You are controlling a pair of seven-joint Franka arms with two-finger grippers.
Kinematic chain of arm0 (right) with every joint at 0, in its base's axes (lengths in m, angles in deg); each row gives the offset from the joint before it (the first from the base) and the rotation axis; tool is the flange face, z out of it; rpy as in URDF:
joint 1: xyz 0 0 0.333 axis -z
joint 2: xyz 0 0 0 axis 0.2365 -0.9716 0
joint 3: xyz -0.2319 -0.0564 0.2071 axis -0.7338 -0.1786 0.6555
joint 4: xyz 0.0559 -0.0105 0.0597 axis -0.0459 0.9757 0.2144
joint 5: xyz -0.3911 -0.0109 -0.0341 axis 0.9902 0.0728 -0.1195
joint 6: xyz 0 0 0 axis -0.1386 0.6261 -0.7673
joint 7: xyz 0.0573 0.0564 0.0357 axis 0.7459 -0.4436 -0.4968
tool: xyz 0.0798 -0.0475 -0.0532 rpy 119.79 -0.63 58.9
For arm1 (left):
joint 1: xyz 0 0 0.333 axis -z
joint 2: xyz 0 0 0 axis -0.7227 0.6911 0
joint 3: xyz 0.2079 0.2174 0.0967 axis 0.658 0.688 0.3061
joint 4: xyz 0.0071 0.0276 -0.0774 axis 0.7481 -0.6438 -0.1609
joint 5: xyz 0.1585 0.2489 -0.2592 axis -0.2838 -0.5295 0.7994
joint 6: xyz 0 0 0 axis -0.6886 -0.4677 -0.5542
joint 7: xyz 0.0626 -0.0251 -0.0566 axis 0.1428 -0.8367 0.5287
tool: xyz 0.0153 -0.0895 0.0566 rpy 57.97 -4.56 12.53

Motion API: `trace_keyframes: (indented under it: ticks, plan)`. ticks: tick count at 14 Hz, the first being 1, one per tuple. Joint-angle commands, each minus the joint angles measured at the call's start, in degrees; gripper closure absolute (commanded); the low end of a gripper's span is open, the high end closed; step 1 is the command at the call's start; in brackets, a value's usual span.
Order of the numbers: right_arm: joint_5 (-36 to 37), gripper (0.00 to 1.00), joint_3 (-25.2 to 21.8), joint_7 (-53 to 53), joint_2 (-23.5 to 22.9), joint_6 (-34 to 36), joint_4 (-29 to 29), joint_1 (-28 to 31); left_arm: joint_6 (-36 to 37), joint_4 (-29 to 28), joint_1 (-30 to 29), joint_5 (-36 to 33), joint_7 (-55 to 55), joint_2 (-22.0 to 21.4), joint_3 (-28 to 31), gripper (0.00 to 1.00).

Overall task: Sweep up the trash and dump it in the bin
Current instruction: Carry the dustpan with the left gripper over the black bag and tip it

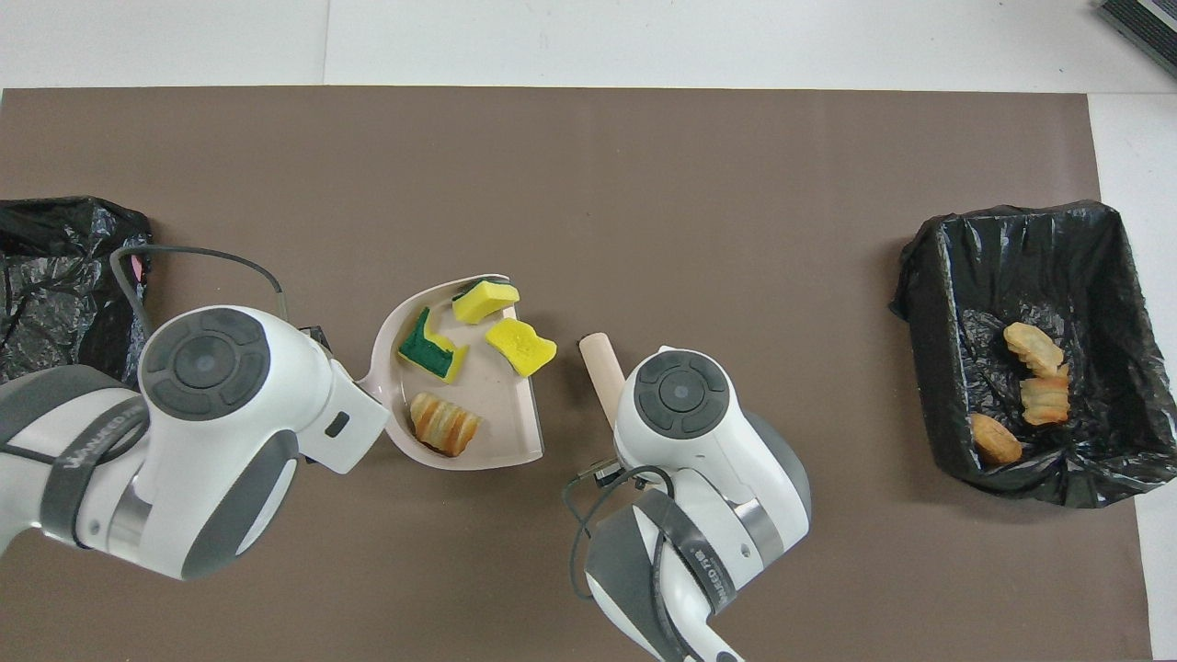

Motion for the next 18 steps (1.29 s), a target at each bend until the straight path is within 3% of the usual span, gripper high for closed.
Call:
trace_keyframes:
  ticks: [1, 5, 9, 15, 17, 18]
  plan:
    - [0.17, 1.0, 0.31, -0.15, -0.11, 0.2, -1.13, 0.12, 7.81, 6.13, -3.44, 1.33, 4.65, -1.25, -0.44, 1.0]
    - [-0.53, 1.0, 0.49, 15.99, 1.11, 0.2, -0.87, -5.05, 15.12, 12.66, -9.41, 0.71, 8.94, -1.51, -0.44, 1.0]
    - [-4.29, 1.0, 0.49, 27.16, 3.05, 0.2, 0.63, -12.07, 14.96, 13.63, -19.24, 0.8, 13.16, -3.09, 0.17, 1.0]
    - [-10.29, 1.0, 0.49, 32.73, 2.0, -1.2, 2.2, -18.07, 5.41, 14.6, -37.61, 1.15, 21.09, -0.64, 0.44, 1.0]
    - [-10.29, 1.0, 0.49, 32.64, 1.91, -2.52, 2.39, -18.07, -0.48, 16.17, -43.51, 0.8, 31.23, 1.81, 0.44, 1.0]
    - [-10.37, 0.67, 0.49, 32.73, 1.73, -2.27, 2.21, -18.07, -2.51, 17.92, -45.71, 0.36, 34.25, 3.74, 0.44, 1.0]
